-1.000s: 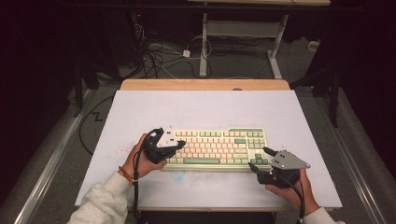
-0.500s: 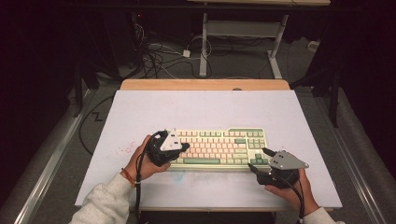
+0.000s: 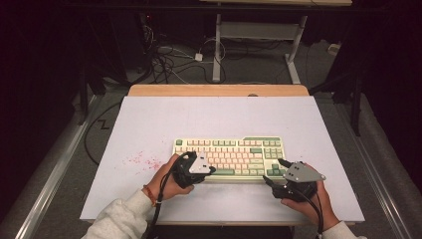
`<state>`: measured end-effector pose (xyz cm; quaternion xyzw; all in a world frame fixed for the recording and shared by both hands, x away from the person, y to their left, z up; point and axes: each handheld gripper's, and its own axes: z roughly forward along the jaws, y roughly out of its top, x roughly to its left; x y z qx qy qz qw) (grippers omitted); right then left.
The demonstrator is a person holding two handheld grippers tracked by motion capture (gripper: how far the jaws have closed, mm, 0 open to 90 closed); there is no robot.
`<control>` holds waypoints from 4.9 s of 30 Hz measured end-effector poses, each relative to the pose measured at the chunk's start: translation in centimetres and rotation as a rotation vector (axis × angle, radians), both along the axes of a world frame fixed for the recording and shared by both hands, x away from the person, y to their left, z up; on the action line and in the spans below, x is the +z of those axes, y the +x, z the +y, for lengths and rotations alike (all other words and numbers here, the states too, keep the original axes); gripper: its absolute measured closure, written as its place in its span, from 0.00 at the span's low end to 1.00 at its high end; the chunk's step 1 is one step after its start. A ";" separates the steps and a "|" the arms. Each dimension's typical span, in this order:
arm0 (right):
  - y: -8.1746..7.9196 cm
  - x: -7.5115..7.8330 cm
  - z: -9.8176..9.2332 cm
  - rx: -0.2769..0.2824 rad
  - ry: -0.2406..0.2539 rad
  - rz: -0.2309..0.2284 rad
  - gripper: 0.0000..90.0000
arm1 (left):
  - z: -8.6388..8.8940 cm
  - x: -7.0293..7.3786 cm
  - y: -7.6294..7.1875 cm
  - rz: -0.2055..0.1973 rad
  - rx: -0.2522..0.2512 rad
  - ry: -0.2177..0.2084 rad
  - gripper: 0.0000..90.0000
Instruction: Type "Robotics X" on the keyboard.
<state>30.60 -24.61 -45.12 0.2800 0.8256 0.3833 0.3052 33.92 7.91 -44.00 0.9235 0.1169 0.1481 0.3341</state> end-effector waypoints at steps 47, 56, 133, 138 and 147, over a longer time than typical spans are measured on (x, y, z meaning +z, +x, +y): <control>0.0 0.0 -0.1 -0.001 -0.005 0.000 0.31 | 3.3 1.4 1.3 -0.083 0.113 -0.038 0.80; 0.1 0.0 -0.2 -0.008 -0.005 0.001 0.31 | 4.5 1.3 0.8 -0.163 0.175 -0.063 0.49; 5.6 0.4 3.6 0.097 -0.064 0.179 1.00 | 12.3 -3.6 -2.1 -0.112 0.386 0.005 0.21; 5.6 -0.1 3.6 0.093 -0.073 0.191 1.00 | 12.4 -3.6 -2.1 -0.112 0.386 0.008 0.21; 5.4 -0.9 3.4 0.091 -0.060 0.193 1.00 | 12.8 -2.5 -2.2 -0.077 0.432 -0.068 0.30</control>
